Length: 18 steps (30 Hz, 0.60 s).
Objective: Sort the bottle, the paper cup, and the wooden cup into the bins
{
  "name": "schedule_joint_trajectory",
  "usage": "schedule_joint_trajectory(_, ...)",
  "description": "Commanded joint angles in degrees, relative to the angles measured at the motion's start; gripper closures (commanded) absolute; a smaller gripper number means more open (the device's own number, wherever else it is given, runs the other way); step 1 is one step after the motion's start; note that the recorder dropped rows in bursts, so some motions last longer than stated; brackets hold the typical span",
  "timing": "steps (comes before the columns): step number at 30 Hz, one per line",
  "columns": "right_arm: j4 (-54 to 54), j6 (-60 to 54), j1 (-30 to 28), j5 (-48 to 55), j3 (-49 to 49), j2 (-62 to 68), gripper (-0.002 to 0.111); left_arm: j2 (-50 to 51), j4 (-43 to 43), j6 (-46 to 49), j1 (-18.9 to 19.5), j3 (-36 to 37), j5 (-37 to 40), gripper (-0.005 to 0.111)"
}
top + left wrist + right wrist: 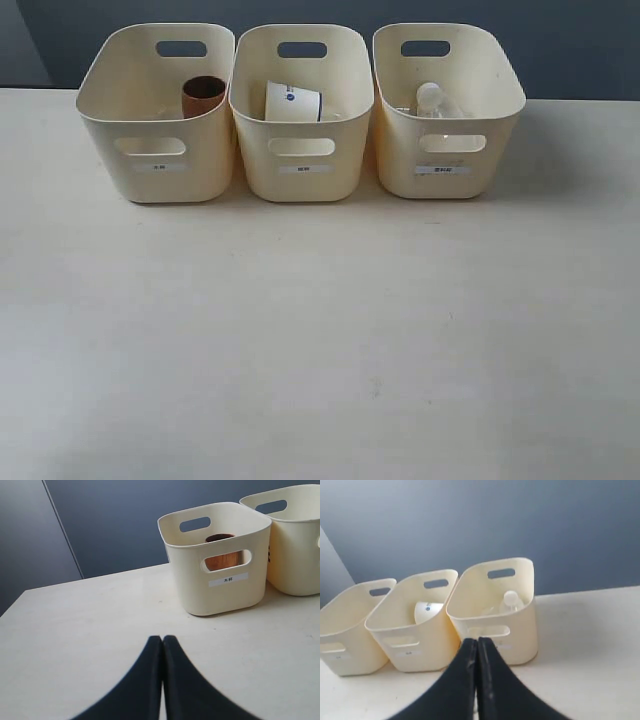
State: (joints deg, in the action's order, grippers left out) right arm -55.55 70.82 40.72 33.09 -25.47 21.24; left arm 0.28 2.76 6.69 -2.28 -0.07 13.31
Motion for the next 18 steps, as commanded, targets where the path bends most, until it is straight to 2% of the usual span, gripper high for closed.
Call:
schedule_joint_trajectory(1, -2.89, 3.77, -0.07, -6.30, 6.68, -0.26, 0.109, -0.28, -0.08, -0.11, -0.18, 0.07, -0.05, 0.107)
schedule_joint_trajectory(4, -4.72, 4.54, -0.07, -10.85, 10.06, -0.26, 0.109, -0.28, -0.08, -0.11, -0.18, 0.07, -0.05, 0.107)
schedule_joint_trajectory(13, -4.75, 4.67, -0.07, -11.00, 12.92, -1.41, 0.109, -0.28, -0.08, -0.11, -0.18, 0.07, -0.05, 0.107)
schedule_joint_trajectory(18, -13.97, 13.28, -0.07, -10.31, 17.08, -7.14, 0.109, -0.28, -0.08, -0.11, -0.18, 0.07, -0.05, 0.107)
